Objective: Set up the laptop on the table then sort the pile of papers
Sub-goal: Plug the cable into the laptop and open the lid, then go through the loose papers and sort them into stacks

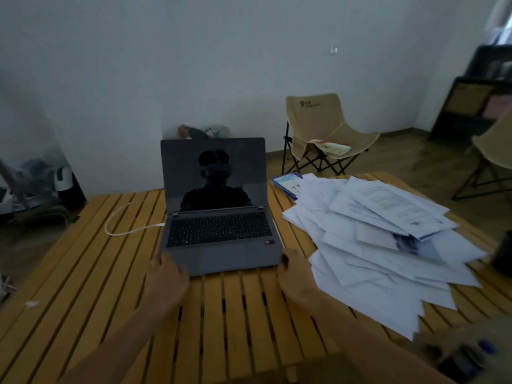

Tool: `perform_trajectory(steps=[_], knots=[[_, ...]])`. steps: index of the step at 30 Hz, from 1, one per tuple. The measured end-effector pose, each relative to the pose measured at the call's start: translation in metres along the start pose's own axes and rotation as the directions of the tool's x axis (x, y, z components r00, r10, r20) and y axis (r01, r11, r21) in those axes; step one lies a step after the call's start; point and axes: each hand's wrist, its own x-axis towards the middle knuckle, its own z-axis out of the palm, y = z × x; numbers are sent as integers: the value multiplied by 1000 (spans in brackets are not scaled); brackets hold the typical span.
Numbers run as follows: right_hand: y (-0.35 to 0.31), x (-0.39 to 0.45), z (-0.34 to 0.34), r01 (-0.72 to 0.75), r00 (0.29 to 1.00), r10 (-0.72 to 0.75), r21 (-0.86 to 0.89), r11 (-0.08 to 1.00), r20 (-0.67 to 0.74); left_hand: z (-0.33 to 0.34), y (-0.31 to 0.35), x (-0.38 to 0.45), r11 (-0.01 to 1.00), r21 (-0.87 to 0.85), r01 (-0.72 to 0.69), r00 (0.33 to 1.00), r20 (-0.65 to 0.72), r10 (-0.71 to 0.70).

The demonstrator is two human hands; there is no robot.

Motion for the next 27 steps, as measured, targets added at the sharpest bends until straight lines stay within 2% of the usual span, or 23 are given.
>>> perform_trajectory(steps=[2,4,7,10,12,16,21,27], knots=[[8,-25,-11,41,998,-41,7,999,55,8,8,-25,993,93,-75,996,-34,78],[14,-49,-23,55,992,-53,-14,998,117,17,24,-50,979,126,-160,987,-6,162],[24,-83,-40,93,984,-91,-9,996,155,33,59,-89,963,60,-261,960,117,253],[34,-111,-61,115,981,-104,-59,992,166,44,85,-131,943,1,-334,933,141,330],[43,-126,-74,106,981,-86,-109,988,173,50,93,-161,911,7,-412,902,141,407],[53,-137,-96,127,985,-101,-198,972,137,56,107,-197,804,70,-591,799,190,570],[76,-115,-114,49,995,-68,-235,971,-72,76,144,-184,778,45,-626,773,161,613],[123,-91,-125,-35,995,-7,-420,907,-97,120,184,-141,796,-26,-605,789,114,603]])
